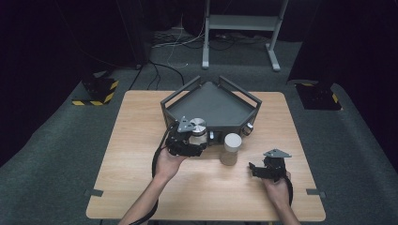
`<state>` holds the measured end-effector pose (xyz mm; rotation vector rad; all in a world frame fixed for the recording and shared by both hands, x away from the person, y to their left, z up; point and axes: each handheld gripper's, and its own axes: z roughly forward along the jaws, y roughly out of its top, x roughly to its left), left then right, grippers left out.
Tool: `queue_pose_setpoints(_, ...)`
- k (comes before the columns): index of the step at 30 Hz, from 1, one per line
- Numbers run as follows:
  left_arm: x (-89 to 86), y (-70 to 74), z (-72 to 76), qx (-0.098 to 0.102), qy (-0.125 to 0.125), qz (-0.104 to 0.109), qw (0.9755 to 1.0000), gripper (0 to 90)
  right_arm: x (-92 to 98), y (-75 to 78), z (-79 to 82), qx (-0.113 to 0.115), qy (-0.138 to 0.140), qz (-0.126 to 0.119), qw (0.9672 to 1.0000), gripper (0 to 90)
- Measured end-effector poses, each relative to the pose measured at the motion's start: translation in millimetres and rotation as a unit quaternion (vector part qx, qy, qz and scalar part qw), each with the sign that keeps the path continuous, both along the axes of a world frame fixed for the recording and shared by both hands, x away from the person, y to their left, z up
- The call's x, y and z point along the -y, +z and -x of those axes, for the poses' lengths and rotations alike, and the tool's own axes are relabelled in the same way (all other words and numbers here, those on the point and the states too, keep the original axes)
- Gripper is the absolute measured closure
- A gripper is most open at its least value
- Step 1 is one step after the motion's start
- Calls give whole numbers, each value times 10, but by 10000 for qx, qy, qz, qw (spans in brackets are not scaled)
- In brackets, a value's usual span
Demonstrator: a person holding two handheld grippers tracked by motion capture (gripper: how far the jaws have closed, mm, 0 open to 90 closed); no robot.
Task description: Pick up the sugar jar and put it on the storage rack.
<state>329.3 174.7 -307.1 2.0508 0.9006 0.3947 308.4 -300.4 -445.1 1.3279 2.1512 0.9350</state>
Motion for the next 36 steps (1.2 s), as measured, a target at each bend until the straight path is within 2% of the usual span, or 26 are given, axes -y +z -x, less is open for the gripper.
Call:
queue_pose_setpoints(6, 44, 93, -119, 52, 43, -7, 10000, 309, 0, 0, 0, -1, 0, 0, 10000, 134)
queue_pose_setpoints(7, 73, 49, -113, 116, 174, 167, 9996, 309, 0, 0, 0, -1, 0, 0, 10000, 134)
queue_pose_setpoints(11, 91, 83, -190, 114, 246, 185, 9995, 309, 1, 0, -1, 3, 6, 3, 10000, 134)
queue_pose_setpoints(12, 77, 142, -235, 74, 162, 24, 9998, 309, 1, -1, -1, 4, 6, 3, 10000, 134)
queue_pose_setpoints(13, 77, 172, -269, 60, 143, -50, 9999, 309, 0, 0, 0, -1, -1, 0, 10000, 134)
queue_pose_setpoints(18, 109, 193, -330, 93, 241, -89, 9996, 309, 1, 0, -1, 4, 6, 4, 10000, 134)
queue_pose_setpoints(29, 210, 194, -577, 84, 532, -230, 9983, 309, 0, 0, 0, 2, 2, 0, 10000, 134)
queue_pose_setpoints(30, 297, 23, -533, 267, 931, 243, 9950, 309, -1, 0, 0, 0, 0, 0, 10000, 135)
queue_pose_setpoints(31, 271, 113, -598, 160, 762, -64, 9969, 309, -1, 0, 0, 0, 1, 0, 10000, 135)
queue_pose_setpoints(36, 317, 79, -695, 137, 878, -161, 9959, 309, -1, 0, 1, 2, 1, 1, 10000, 135)
